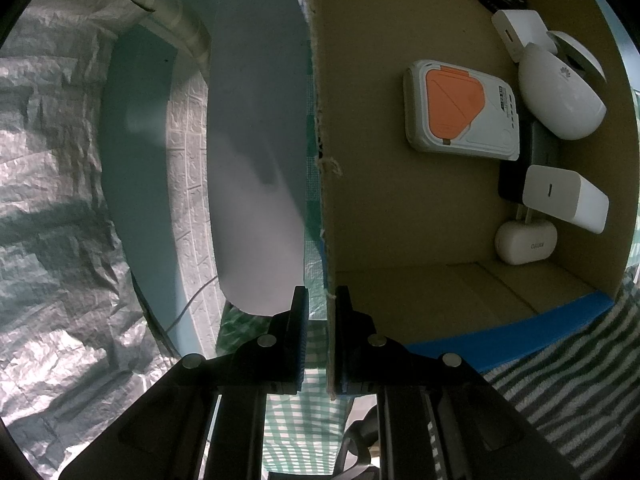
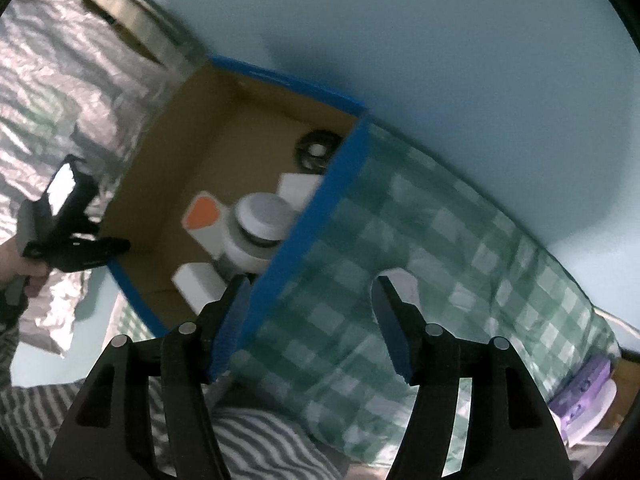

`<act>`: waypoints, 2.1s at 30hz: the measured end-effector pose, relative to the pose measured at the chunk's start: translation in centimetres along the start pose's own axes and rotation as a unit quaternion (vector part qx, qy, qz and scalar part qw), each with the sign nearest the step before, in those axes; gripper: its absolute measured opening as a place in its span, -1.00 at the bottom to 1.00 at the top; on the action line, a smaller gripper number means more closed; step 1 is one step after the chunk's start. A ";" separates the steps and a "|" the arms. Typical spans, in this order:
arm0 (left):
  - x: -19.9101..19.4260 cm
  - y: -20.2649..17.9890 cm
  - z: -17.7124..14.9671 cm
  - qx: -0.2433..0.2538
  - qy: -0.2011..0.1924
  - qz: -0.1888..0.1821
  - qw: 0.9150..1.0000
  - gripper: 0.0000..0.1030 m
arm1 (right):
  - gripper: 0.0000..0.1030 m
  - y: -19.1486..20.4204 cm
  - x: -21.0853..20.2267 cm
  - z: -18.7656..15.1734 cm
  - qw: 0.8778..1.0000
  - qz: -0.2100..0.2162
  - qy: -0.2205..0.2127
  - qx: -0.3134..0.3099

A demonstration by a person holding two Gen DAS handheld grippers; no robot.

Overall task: Organize rigid objects
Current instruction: 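Move the right gripper to the white octagonal puck on the cloth, then close the right gripper on the edges of the octagonal puck, then lift the octagonal puck and carry it over the box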

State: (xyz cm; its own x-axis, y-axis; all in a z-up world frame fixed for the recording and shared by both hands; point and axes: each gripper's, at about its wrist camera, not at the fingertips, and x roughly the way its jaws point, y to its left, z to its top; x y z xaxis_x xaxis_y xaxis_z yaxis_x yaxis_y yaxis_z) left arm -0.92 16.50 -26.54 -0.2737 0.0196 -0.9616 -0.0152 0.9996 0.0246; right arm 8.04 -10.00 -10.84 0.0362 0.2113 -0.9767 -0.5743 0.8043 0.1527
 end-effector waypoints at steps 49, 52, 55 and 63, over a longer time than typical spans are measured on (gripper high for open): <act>0.0 0.3 -0.1 -0.007 -0.005 -0.002 1.000 -0.76 | 0.07 -5.8 14.6 -2.2 0.992 -0.083 0.089 0.016; 0.1 0.4 -0.1 -0.007 -0.005 -0.002 1.000 -0.76 | 0.07 -5.6 13.5 -2.5 0.994 -0.073 0.080 0.019; 0.1 0.4 -0.1 -0.005 -0.005 -0.001 1.000 -0.76 | 0.07 -5.2 12.2 -2.4 0.995 -0.065 0.069 0.024; 0.1 0.4 -0.1 -0.005 -0.005 -0.001 1.000 -0.76 | 0.07 -3.4 8.1 -1.3 0.998 -0.047 0.042 0.011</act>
State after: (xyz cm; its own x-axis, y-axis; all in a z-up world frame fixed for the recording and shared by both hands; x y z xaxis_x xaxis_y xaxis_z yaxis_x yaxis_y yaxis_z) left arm -1.09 16.85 -26.59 -0.2636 0.0180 -0.9645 -0.0254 0.9994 0.0256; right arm 9.25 -11.76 -19.43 0.0206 0.0874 -0.9960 -0.5540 0.8303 0.0614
